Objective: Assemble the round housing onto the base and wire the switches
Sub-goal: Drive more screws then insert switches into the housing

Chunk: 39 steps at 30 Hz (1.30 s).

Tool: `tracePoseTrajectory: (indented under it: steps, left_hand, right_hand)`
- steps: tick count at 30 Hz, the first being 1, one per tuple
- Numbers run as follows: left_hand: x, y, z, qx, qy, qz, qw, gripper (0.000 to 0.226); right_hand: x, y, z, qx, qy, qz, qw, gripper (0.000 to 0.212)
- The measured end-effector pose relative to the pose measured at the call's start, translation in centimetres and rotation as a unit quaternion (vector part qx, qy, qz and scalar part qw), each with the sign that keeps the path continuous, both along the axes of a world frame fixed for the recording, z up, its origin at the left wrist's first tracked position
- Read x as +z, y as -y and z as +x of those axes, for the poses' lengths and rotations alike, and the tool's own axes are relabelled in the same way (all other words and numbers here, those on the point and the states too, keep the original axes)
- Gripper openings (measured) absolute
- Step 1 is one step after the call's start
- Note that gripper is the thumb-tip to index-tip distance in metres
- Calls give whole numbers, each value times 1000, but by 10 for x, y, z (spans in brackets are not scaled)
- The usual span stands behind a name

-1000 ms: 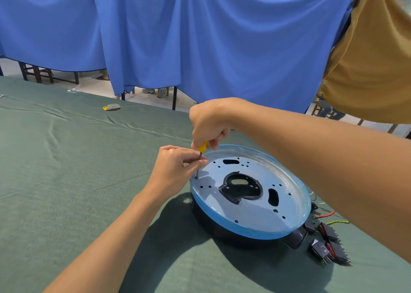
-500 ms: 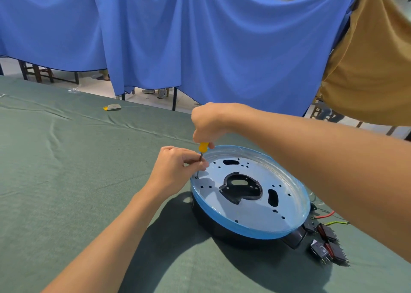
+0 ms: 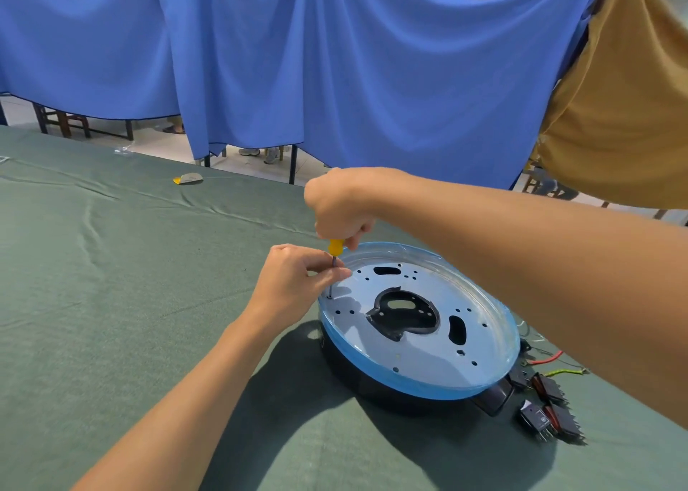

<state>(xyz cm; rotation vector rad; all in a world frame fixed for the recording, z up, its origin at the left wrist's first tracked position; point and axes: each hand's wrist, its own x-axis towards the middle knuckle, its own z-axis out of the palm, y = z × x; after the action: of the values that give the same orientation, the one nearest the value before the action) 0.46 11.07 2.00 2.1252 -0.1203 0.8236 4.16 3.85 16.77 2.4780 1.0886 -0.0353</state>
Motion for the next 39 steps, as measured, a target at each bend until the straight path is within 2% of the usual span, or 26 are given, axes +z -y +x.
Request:
tracePoseTrajectory:
  steps: [2,5,8,11,14,16,19,21,24,27,30,32,35,37,39]
  left_hand:
    - [0,-1,0,18,1,5,1000,13]
    - [0,-3,0,-13,-5,3,1000,16]
    - [1,-3,0,-22,-29,6,999,20]
    - [0,1,1,-27,-33,41,998,17]
    - [-1,2,1,9,23,20,1000,7]
    - [0,1,1,26,33,5,999,8]
    - [0,-1,0,-1,36,10,999,4]
    - [0,-3,0,-15,23,15,1000,14]
    - [-3,-7,1,-40,-16,-15,999,18]
    - [-5,-5,0,-58,-31,-57,996,14]
    - [-5,-4,0,-45,-21,-83,995,9]
    - [-5,-6,1,-34,-23,-123,991,8]
    - [-5,-5,0,-53,-28,-167,984,18]
    - [-6,-5,0,-57,-28,-165,984,20]
    - [-6,-6,1,-57,-31,-151,986,15]
  right_hand:
    - [3,-3,-2,-20,-26,-2,999,28]
    - [9,2,-3,-5,-70,18,997,22]
    - [8,11,-2,48,-46,24,997,14]
    - [4,16,6,-8,-66,53,996,27]
    - [3,18,11,-91,-119,72,986,29]
    - [5,23,9,-103,-153,79,980,31]
    - [11,29,7,-9,-91,51,994,26]
    - [14,30,6,56,-33,44,997,14]
    - [11,27,5,87,-5,47,995,9]
    - [7,22,4,92,14,27,995,32]
    - [4,13,2,82,39,-13,996,31]
    - [2,9,1,65,39,-28,997,26]
    - [4,9,1,31,-2,-10,999,30]
    - [9,13,1,31,-25,6,999,29]
    - [10,16,1,48,-42,27,998,17]
